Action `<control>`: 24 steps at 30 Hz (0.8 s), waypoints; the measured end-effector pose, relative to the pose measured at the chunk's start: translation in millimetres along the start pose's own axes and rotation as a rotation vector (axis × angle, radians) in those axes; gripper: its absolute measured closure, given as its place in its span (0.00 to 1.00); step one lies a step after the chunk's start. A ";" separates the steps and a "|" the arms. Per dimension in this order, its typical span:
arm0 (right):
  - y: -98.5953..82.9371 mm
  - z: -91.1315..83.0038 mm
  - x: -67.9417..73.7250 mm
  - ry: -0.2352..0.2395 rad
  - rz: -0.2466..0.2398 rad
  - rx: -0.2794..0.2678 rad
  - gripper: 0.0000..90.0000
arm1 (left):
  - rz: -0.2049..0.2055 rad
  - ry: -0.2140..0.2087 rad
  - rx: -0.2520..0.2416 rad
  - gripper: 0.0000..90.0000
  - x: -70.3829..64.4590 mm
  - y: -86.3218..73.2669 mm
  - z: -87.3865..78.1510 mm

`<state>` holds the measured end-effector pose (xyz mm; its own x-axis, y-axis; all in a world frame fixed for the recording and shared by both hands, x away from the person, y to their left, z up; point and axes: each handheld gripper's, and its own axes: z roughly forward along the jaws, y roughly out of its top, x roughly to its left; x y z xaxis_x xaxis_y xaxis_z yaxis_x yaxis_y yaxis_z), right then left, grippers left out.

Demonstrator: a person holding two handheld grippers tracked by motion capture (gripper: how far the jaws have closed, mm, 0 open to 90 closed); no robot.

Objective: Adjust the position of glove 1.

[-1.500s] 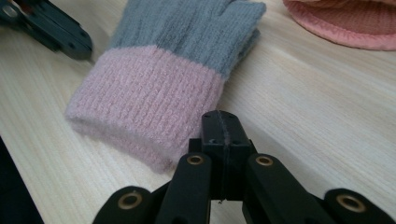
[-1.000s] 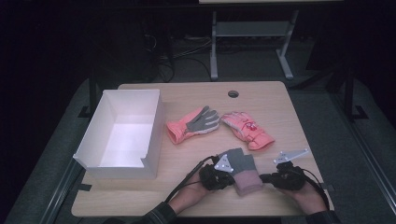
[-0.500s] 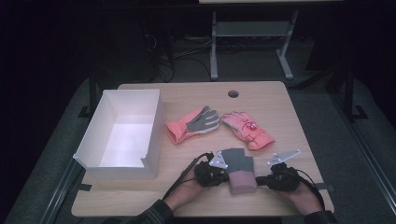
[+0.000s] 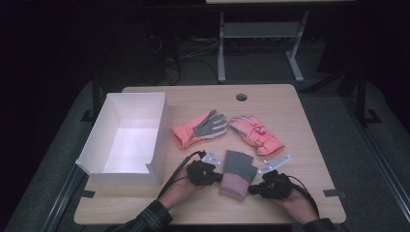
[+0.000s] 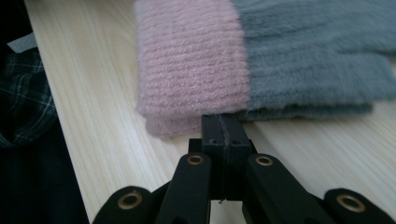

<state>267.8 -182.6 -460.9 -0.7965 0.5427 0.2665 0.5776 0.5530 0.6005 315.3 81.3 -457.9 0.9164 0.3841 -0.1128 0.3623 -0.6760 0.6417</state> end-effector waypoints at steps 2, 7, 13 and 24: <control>3.6 5.3 2.8 0.003 -0.014 -0.004 1.00 | -0.017 0.009 -0.008 0.99 4.9 -2.2 -4.3; 11.8 17.7 9.1 0.009 -0.040 -0.015 1.00 | -0.063 0.051 -0.016 0.99 20.1 -7.4 -15.2; 25.3 32.0 15.8 0.019 -0.071 -0.018 1.00 | -0.098 0.094 -0.043 0.99 26.9 -7.0 -21.9; 16.8 14.4 8.1 -0.029 -0.062 -0.052 0.89 | -0.111 0.118 -0.069 0.87 31.0 -1.1 -28.7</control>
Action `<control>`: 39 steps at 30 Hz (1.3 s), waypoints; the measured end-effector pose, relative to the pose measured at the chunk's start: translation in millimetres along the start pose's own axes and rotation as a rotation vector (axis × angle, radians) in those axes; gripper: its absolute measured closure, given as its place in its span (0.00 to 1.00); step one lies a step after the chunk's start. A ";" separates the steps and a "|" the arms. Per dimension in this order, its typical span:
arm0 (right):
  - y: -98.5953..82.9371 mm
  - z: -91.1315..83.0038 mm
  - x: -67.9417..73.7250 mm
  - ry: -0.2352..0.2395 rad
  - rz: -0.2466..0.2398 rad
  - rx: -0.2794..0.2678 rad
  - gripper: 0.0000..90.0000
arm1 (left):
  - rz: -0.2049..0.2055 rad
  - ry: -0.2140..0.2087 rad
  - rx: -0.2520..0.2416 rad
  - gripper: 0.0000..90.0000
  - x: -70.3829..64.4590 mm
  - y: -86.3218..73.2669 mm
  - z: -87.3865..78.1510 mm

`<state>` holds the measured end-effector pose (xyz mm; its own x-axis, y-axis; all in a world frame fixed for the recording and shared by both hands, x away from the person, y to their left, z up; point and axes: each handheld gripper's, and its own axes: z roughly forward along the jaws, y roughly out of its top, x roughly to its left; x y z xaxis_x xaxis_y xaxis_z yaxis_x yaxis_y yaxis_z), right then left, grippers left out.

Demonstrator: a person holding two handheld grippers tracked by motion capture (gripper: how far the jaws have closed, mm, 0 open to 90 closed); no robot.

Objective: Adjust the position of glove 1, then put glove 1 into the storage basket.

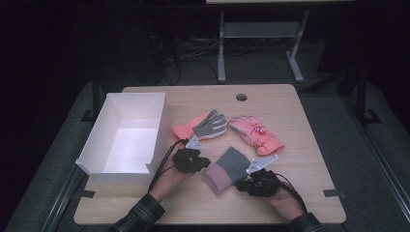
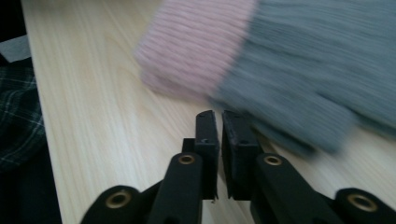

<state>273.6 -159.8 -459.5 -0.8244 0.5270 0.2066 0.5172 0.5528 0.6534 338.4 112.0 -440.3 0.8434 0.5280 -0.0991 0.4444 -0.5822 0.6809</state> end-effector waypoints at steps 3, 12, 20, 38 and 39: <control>-10.6 -13.3 -7.5 -0.035 0.014 -0.009 0.75 | -0.014 -0.004 -0.017 0.71 -1.7 5.2 -0.9; -34.2 -33.8 -24.0 -0.144 0.054 -0.062 0.28 | 0.006 -0.084 -0.033 0.24 -9.0 24.3 9.4; -39.4 -32.5 -39.8 -0.218 0.088 -0.051 0.22 | 0.011 -0.106 -0.002 0.15 -25.2 34.5 31.8; -40.0 -22.5 -45.3 -0.330 0.102 -0.074 0.12 | 0.020 -0.121 0.067 0.18 -29.8 19.3 55.0; -40.1 -22.2 -45.4 -0.332 0.103 -0.076 0.11 | 0.034 -0.120 0.069 0.20 -30.2 19.1 54.4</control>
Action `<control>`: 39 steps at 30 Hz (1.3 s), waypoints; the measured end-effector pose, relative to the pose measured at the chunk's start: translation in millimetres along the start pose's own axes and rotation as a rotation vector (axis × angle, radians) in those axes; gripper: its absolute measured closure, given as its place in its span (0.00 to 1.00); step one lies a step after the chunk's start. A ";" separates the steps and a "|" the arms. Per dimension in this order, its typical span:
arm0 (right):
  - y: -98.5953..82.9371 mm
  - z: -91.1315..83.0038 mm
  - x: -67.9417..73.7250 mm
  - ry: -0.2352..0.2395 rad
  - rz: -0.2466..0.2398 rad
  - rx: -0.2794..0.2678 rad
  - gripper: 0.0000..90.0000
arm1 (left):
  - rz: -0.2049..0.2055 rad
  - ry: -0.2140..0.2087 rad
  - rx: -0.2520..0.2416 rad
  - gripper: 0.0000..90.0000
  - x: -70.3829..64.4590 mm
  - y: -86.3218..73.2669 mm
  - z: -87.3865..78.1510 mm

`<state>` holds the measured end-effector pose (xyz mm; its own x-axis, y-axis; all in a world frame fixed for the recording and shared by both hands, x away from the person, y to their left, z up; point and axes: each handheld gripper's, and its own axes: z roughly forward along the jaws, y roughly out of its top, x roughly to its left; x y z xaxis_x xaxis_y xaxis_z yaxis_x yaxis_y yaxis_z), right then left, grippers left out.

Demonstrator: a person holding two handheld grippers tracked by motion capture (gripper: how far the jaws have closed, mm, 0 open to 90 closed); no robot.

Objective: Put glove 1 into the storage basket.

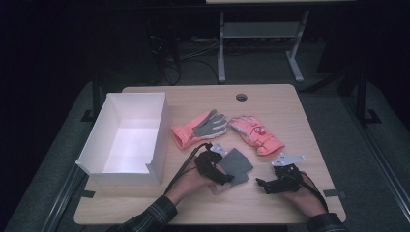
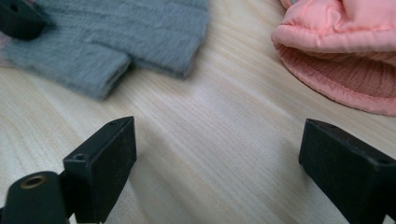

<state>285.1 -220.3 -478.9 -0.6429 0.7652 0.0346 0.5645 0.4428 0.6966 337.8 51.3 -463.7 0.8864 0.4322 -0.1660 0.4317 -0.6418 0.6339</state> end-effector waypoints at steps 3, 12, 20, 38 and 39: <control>-0.9 0.5 0.4 -0.002 0.008 -0.008 0.10 | 0.019 0.000 0.008 0.27 -1.0 0.4 -0.8; -2.8 1.4 0.3 -0.004 0.011 -0.027 0.09 | 0.021 -0.061 0.020 0.56 -2.8 1.4 -2.7; -2.0 2.6 -0.2 -0.017 0.029 -0.017 0.05 | 0.025 -0.100 0.045 0.71 -1.6 4.6 -3.7; -1.8 3.1 -0.7 -0.024 0.030 -0.013 0.03 | -0.022 -0.098 0.002 0.73 3.1 18.3 -49.7; -1.8 3.1 -0.8 -0.024 0.030 -0.013 0.03 | -0.023 -0.093 -0.003 0.73 4.8 19.9 -54.7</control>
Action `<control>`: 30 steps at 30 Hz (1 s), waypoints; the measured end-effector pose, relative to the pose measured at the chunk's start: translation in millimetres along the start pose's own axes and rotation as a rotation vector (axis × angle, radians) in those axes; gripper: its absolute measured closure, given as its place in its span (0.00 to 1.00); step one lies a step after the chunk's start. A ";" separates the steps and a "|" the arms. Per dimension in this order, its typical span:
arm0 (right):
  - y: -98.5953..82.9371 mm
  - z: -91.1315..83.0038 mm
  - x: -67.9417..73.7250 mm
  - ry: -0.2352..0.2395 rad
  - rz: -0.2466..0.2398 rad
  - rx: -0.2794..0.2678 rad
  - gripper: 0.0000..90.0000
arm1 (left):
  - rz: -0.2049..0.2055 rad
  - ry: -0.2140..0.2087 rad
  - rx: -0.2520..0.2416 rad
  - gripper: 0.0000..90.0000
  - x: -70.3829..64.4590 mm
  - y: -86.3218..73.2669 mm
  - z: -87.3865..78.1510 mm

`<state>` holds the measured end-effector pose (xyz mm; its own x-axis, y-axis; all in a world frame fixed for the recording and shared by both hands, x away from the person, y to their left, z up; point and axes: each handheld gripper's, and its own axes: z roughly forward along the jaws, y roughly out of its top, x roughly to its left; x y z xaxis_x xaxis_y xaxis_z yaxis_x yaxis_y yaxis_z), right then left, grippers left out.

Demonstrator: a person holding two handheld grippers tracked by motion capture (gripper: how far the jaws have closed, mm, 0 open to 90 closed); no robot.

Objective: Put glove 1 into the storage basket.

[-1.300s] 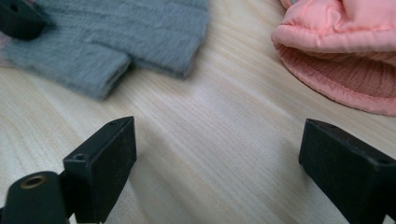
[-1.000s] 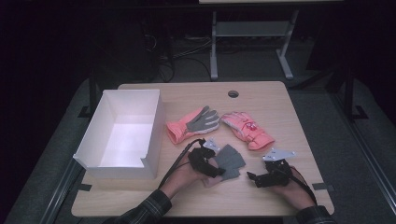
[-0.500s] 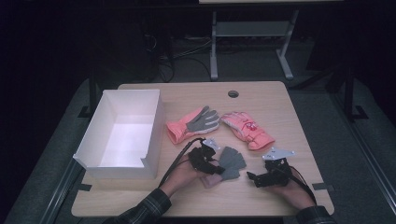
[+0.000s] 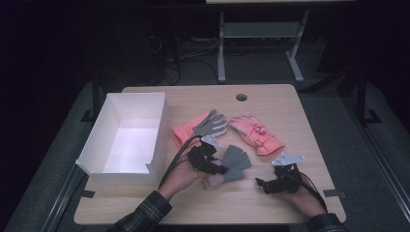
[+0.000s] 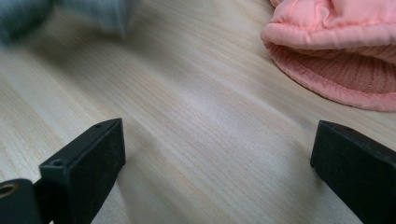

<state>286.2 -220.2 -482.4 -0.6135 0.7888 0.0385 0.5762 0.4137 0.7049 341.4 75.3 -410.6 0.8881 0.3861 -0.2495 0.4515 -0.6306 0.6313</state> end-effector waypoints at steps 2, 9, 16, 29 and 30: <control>0.0 0.0 -0.1 0.000 0.000 0.000 0.03 | -0.008 0.011 -0.014 0.73 1.3 3.5 -8.7; 0.0 0.1 0.0 0.000 0.000 -0.001 0.03 | -0.030 0.051 -0.056 0.73 4.0 19.6 -38.6; 0.0 0.1 0.0 -0.003 0.004 -0.001 0.03 | -0.019 0.093 -0.080 0.73 6.4 36.2 -70.2; 0.0 0.2 0.0 -0.003 0.006 -0.003 0.03 | -0.033 0.174 -0.122 0.72 21.4 43.6 -117.4; 0.0 0.3 0.2 -0.002 0.010 -0.005 0.03 | -0.037 0.177 -0.122 0.72 23.0 43.1 -121.4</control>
<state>286.3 -219.9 -482.6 -0.6064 0.7940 0.0437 0.5797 0.4038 0.7077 370.9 138.8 -300.0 0.8373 0.5265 -0.1476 0.4599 -0.5322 0.7108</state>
